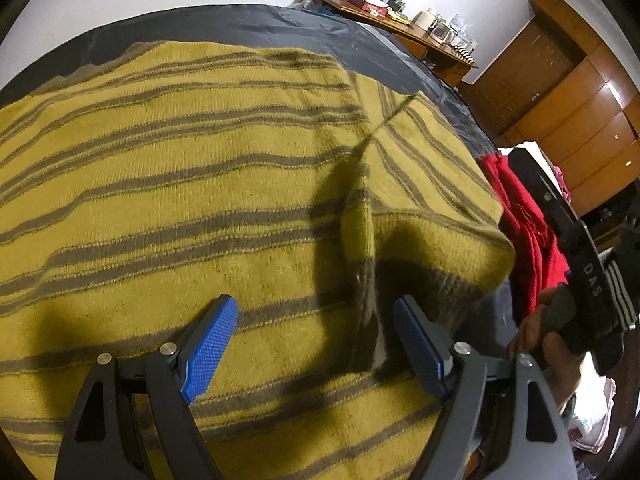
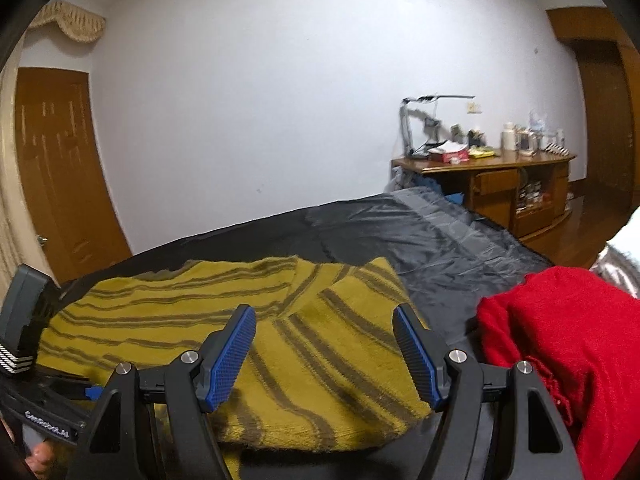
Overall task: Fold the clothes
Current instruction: 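Lay the sleeve across the sweater body and open the right gripper, then grasp the other sleeve cuff with the left gripper and fold it across the body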
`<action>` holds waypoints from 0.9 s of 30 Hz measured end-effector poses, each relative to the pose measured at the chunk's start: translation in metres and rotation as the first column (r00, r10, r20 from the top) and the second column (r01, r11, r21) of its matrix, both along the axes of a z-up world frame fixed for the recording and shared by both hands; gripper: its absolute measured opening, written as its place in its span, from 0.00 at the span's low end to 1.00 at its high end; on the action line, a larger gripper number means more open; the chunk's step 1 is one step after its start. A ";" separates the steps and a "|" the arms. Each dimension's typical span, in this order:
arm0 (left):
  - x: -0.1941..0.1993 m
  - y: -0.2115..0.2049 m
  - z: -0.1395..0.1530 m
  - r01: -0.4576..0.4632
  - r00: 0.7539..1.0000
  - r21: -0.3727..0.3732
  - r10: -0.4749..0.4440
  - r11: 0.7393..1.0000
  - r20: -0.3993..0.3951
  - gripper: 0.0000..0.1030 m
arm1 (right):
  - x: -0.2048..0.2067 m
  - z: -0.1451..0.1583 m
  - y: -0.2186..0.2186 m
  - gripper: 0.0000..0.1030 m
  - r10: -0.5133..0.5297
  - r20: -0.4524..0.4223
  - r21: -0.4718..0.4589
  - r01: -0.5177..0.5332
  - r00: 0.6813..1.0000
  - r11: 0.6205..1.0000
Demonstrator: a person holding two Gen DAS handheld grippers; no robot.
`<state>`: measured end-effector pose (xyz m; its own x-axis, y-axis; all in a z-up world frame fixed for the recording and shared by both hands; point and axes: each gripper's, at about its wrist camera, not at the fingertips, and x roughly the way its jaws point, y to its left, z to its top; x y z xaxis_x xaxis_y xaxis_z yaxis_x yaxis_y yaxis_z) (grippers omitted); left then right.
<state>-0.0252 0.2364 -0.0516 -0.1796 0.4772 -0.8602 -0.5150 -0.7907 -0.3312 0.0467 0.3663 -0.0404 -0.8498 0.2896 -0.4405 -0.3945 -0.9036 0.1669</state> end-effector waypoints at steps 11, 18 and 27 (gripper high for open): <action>0.017 0.019 -0.001 0.047 0.991 -0.045 -0.053 0.998 -0.123 0.53 | 0.015 0.005 -0.002 0.71 -0.078 -0.073 0.088 0.084 0.994 0.993; 0.018 0.018 0.000 0.069 0.986 -0.060 -0.077 0.996 -0.146 0.41 | 0.014 0.005 0.000 0.71 -0.076 -0.069 0.103 0.083 0.995 0.991; 0.022 0.024 -0.002 0.090 0.984 -0.058 -0.098 0.994 -0.147 0.21 | 0.011 0.002 0.002 0.71 -0.121 -0.023 0.113 0.123 0.992 0.986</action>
<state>-0.0035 0.2605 -0.0533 -0.2644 0.4548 -0.8505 -0.6286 -0.7500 -0.2057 0.0572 0.3679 -0.0384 -0.8113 0.4395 -0.3855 -0.5014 -0.8622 0.0723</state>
